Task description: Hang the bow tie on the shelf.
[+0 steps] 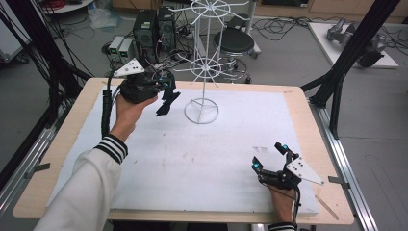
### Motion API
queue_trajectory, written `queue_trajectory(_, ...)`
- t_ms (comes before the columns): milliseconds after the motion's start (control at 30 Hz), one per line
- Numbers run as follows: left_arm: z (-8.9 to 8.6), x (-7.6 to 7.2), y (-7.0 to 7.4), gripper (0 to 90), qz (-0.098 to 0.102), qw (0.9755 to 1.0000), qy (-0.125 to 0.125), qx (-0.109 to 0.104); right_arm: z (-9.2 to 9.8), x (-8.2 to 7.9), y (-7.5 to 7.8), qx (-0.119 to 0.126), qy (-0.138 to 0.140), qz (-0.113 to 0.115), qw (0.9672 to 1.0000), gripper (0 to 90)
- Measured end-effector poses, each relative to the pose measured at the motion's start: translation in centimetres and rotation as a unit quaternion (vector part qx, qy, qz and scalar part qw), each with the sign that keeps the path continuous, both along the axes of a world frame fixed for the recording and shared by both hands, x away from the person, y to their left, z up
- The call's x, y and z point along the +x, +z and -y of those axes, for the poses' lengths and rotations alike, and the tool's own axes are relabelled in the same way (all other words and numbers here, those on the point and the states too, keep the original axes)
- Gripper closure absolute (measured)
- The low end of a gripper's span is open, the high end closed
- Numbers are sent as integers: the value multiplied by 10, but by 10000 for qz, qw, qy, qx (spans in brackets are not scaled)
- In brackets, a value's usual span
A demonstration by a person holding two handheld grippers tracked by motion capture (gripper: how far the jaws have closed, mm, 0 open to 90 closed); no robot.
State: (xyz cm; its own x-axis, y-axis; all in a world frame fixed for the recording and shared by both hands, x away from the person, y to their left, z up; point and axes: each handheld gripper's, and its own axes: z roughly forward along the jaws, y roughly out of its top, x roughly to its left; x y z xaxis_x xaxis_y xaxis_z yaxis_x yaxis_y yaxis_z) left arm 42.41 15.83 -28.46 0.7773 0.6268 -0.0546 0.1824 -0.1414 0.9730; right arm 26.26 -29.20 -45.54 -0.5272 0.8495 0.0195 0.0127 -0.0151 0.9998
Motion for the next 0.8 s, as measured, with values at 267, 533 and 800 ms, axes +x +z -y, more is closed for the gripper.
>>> queue_trajectory(267, 15, 3, 3, 881, -29, 10000, -38, 15, 0, 0, 0, -4, 2, 5, 10000, 19)
queue_trajectory(533, 27, 5, 8, 881, 12, 10000, -7, 56, 0, 0, 0, 6, -6, 1, 10000, 19)
queue_trajectory(800, 37, 6, 12, 881, 22, 10000, -11, 43, 0, 0, 0, 25, -1, -11, 10000, 19)
